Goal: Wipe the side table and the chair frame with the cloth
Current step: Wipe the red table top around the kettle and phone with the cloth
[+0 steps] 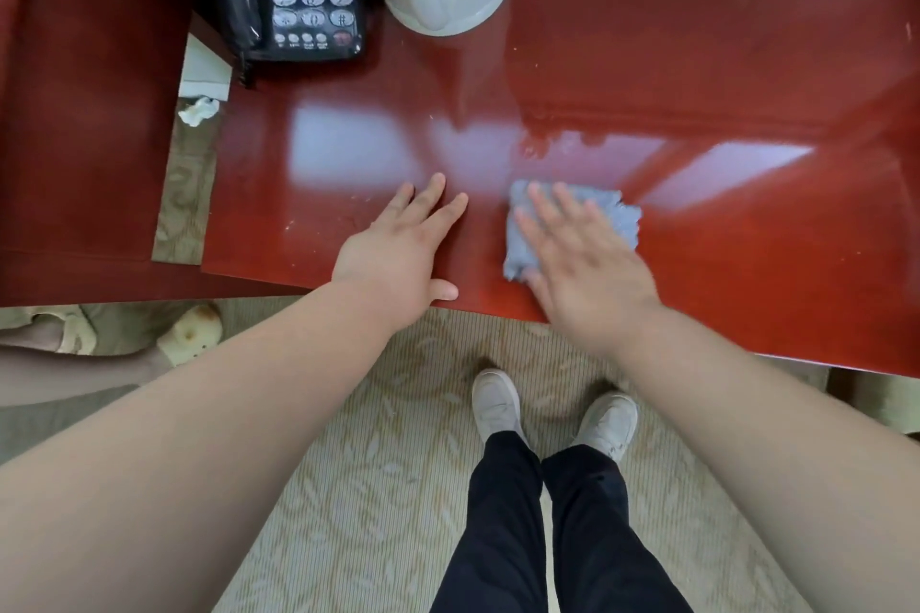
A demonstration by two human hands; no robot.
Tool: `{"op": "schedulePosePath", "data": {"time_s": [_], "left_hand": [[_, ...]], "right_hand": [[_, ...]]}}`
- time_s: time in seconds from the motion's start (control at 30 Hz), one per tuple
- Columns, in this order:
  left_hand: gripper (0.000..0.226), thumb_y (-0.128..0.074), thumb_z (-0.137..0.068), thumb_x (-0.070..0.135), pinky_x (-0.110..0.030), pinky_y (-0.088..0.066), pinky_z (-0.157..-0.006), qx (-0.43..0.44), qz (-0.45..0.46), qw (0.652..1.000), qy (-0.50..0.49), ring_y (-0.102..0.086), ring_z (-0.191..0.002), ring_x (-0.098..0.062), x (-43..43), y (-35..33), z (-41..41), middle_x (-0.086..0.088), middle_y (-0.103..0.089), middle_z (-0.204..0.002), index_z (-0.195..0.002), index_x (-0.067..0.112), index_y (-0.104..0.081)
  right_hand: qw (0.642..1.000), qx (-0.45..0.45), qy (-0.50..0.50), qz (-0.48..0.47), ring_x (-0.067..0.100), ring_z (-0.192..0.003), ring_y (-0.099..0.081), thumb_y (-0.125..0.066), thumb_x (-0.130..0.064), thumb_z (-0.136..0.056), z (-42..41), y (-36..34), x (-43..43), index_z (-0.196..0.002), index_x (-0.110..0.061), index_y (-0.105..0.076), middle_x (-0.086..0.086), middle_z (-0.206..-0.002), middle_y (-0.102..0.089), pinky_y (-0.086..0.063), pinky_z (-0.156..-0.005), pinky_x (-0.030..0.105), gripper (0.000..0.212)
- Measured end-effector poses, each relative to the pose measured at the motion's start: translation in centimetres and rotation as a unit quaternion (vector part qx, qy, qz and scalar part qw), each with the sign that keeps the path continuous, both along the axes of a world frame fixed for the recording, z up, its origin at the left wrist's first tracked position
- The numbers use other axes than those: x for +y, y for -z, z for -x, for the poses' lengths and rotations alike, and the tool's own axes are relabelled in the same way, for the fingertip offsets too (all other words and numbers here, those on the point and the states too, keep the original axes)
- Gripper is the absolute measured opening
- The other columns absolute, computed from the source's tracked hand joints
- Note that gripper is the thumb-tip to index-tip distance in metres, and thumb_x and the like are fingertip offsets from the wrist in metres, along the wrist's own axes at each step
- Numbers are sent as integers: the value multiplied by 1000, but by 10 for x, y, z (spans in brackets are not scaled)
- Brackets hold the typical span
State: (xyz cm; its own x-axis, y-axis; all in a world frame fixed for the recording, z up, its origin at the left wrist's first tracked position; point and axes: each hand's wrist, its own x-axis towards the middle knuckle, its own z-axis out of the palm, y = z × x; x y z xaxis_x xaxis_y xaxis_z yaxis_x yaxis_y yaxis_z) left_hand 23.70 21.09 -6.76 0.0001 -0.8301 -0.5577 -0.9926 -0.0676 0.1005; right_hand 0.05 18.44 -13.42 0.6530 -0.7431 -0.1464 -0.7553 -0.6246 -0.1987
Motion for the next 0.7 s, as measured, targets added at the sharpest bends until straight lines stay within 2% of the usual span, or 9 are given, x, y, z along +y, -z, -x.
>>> {"op": "schedulePosePath", "data": {"time_s": [0.1,0.2,0.3,0.4,0.53,0.6,0.7], "left_hand": [[109,-76,-86,55,-50,-45,-111,-5,6,1000,6,6,-159,-12,1,0,-1,21,16,-170,-162,47,1],[108,-74,-86,56,-50,-44,-111,-8,10,1000,16,5,-160,-13,4,1,0,19,15,-171,-162,46,1],[108,-74,-87,55,-47,-38,-116,-3,16,1000,23,5,-160,-16,7,3,1,14,15,-172,-164,40,1],[108,-75,-85,55,-46,-33,-119,6,34,999,2,3,-160,-15,14,7,1,10,11,-173,-165,33,-5],[103,-72,-89,54,-50,-21,-126,10,43,998,-43,2,-160,-18,23,9,-1,7,7,-174,-165,28,-10],[102,-71,-89,54,-50,-21,-125,14,40,998,-42,2,-160,-19,21,9,-2,7,7,-174,-165,28,-9],[102,-70,-88,58,-49,-25,-125,15,44,998,-35,1,-160,-17,21,9,-4,8,7,-174,-165,29,-9]], "right_hand": [[991,18,132,0,32,-159,-5,-33,-44,-103,-20,1,-51,-163,-12,-17,10,-172,-9,-4,-128,46,70],[982,25,184,-21,32,-159,4,-29,-45,-104,-49,-4,-66,-164,-15,-11,9,-173,0,1,-128,46,70],[997,-7,78,-3,33,-159,-7,-40,-41,-104,-53,-5,-26,-163,-14,-24,10,-172,-12,-7,-128,48,66],[999,-13,-44,-7,30,-159,-11,-41,-42,-104,-32,-9,36,-161,-14,-29,8,-171,-18,-13,-128,49,64],[994,-5,-105,-27,25,-159,-9,-40,-43,-104,-20,-8,33,-162,-18,-28,3,-171,-17,-11,-129,46,64],[996,5,-83,-16,26,-159,-10,-42,-43,-104,-26,-5,0,-162,-16,-27,4,-171,-17,-11,-129,46,66],[999,6,44,11,33,-158,-11,-44,-42,-103,-48,0,-60,-162,-11,-25,11,-171,-17,-8,-129,47,69]]}}
